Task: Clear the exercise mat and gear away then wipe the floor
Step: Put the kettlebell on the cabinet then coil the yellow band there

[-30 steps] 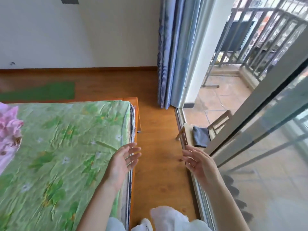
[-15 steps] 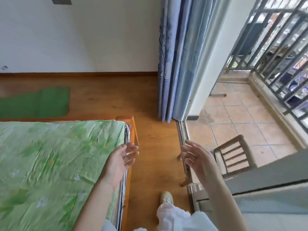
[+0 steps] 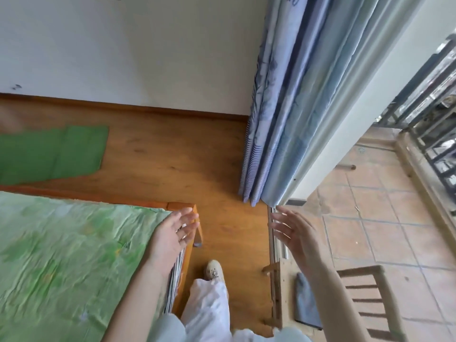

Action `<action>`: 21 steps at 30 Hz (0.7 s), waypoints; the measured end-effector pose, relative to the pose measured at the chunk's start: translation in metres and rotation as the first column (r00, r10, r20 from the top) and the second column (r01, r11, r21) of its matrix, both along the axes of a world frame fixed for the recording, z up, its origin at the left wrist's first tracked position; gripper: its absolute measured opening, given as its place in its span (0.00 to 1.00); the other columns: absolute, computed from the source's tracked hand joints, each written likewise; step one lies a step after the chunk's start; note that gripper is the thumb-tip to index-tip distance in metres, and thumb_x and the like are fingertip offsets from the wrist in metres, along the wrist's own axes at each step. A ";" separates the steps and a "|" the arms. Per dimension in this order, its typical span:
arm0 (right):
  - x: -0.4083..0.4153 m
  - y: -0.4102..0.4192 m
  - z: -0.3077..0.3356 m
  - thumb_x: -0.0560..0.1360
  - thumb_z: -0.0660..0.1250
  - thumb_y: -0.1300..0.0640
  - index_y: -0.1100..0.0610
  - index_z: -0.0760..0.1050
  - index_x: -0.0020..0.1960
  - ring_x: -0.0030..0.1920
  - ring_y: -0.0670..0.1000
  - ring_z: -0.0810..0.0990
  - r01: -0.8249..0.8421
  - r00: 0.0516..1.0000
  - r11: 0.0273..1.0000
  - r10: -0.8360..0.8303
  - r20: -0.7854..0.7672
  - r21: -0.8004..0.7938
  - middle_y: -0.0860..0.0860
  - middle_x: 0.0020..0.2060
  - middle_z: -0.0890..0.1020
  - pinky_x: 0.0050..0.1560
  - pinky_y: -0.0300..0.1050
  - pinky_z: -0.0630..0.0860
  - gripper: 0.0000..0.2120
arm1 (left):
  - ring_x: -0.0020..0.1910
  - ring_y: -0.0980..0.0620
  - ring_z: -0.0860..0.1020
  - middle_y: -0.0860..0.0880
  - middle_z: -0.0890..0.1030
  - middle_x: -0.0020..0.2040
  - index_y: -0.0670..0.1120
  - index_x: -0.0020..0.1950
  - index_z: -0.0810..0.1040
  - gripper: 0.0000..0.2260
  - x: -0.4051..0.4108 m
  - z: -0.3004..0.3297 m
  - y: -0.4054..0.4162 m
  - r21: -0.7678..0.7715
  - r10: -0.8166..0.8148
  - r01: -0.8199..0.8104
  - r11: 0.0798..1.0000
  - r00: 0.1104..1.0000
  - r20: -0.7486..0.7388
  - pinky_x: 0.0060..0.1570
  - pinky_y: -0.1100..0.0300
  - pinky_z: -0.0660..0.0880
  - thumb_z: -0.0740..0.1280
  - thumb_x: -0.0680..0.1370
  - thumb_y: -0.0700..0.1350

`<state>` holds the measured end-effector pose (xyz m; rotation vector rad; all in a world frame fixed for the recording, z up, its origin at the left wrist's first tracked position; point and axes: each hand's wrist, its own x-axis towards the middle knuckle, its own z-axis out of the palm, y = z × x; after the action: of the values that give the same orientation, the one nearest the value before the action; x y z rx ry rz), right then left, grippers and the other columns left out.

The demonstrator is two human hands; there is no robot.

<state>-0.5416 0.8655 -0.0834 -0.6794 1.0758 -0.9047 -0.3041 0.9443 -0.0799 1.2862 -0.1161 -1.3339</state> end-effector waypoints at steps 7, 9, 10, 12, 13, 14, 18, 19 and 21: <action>0.071 -0.117 0.005 0.79 0.59 0.61 0.59 0.78 0.51 0.37 0.50 0.82 -0.067 0.997 0.997 0.066 -0.042 -0.025 0.53 0.40 0.84 0.38 0.38 0.75 0.09 | 0.43 0.51 0.79 0.47 0.82 0.45 0.44 0.50 0.78 0.11 0.060 -0.001 -0.125 -0.019 0.041 -0.040 0.999 0.998 0.046 0.45 0.59 0.72 0.56 0.81 0.43; 0.094 -0.147 0.010 0.79 0.59 0.61 0.58 0.77 0.51 0.38 0.50 0.82 -0.096 0.993 0.995 0.094 -0.074 -0.024 0.53 0.40 0.84 0.40 0.39 0.74 0.09 | 0.44 0.50 0.79 0.47 0.83 0.45 0.43 0.50 0.78 0.11 0.080 0.002 -0.158 -0.007 0.066 -0.065 0.998 0.996 0.059 0.44 0.59 0.72 0.56 0.81 0.42; 0.104 -0.160 0.012 0.79 0.59 0.61 0.58 0.77 0.51 0.38 0.50 0.82 -0.102 0.992 0.995 0.100 -0.078 -0.024 0.53 0.40 0.84 0.41 0.40 0.74 0.09 | 0.44 0.49 0.79 0.46 0.83 0.45 0.43 0.51 0.78 0.11 0.089 0.003 -0.172 -0.002 0.070 -0.070 0.998 0.996 0.060 0.44 0.59 0.72 0.57 0.81 0.42; 0.122 -0.185 0.012 0.79 0.58 0.61 0.58 0.77 0.51 0.38 0.50 0.82 -0.103 0.993 0.994 0.100 -0.068 -0.030 0.53 0.39 0.84 0.44 0.43 0.74 0.09 | 0.44 0.49 0.79 0.46 0.83 0.46 0.43 0.51 0.78 0.11 0.106 0.002 -0.197 -0.006 0.064 -0.064 0.998 0.997 0.052 0.44 0.59 0.73 0.57 0.81 0.42; 0.130 -0.196 0.012 0.79 0.58 0.61 0.58 0.77 0.51 0.37 0.49 0.82 -0.097 0.993 0.995 0.095 -0.064 -0.025 0.53 0.39 0.83 0.45 0.44 0.73 0.09 | 0.45 0.49 0.79 0.46 0.83 0.46 0.43 0.51 0.78 0.11 0.114 0.001 -0.208 -0.005 0.060 -0.060 0.998 0.997 0.049 0.45 0.58 0.73 0.57 0.81 0.42; 0.137 -0.205 0.011 0.79 0.58 0.61 0.58 0.77 0.51 0.36 0.49 0.82 -0.093 0.994 0.996 0.091 -0.067 -0.016 0.53 0.39 0.84 0.44 0.43 0.73 0.09 | 0.45 0.49 0.79 0.47 0.83 0.46 0.43 0.51 0.78 0.11 0.122 0.000 -0.217 -0.002 0.058 -0.058 0.998 0.997 0.050 0.45 0.58 0.73 0.57 0.81 0.42; 0.163 -0.236 0.007 0.79 0.57 0.62 0.57 0.77 0.50 0.36 0.48 0.82 -0.112 0.989 0.993 0.114 -0.097 0.029 0.52 0.38 0.84 0.36 0.37 0.75 0.09 | 0.46 0.49 0.79 0.47 0.83 0.47 0.43 0.52 0.78 0.11 0.153 -0.004 -0.241 -0.010 0.074 -0.074 0.997 0.996 0.044 0.46 0.58 0.72 0.56 0.81 0.42; 0.170 -0.244 0.007 0.79 0.57 0.62 0.57 0.77 0.50 0.36 0.49 0.82 -0.120 0.987 0.992 0.123 -0.103 0.035 0.52 0.38 0.83 0.35 0.36 0.75 0.10 | 0.46 0.49 0.79 0.46 0.83 0.47 0.43 0.53 0.78 0.11 0.160 -0.006 -0.246 -0.006 0.084 -0.084 0.996 0.996 0.040 0.47 0.58 0.72 0.56 0.81 0.42; 0.183 -0.263 0.007 0.79 0.56 0.63 0.58 0.77 0.50 0.35 0.48 0.81 -0.144 0.981 0.989 0.148 -0.123 0.039 0.52 0.38 0.83 0.35 0.36 0.75 0.10 | 0.47 0.49 0.79 0.46 0.82 0.48 0.43 0.53 0.78 0.11 0.172 -0.012 -0.256 0.015 0.113 -0.114 0.993 0.993 0.027 0.47 0.58 0.72 0.56 0.81 0.43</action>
<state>-0.3586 0.6023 -0.0766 -0.7888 1.1334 -0.7259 -0.1318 0.6879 -0.0920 1.3052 -0.0499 -1.2232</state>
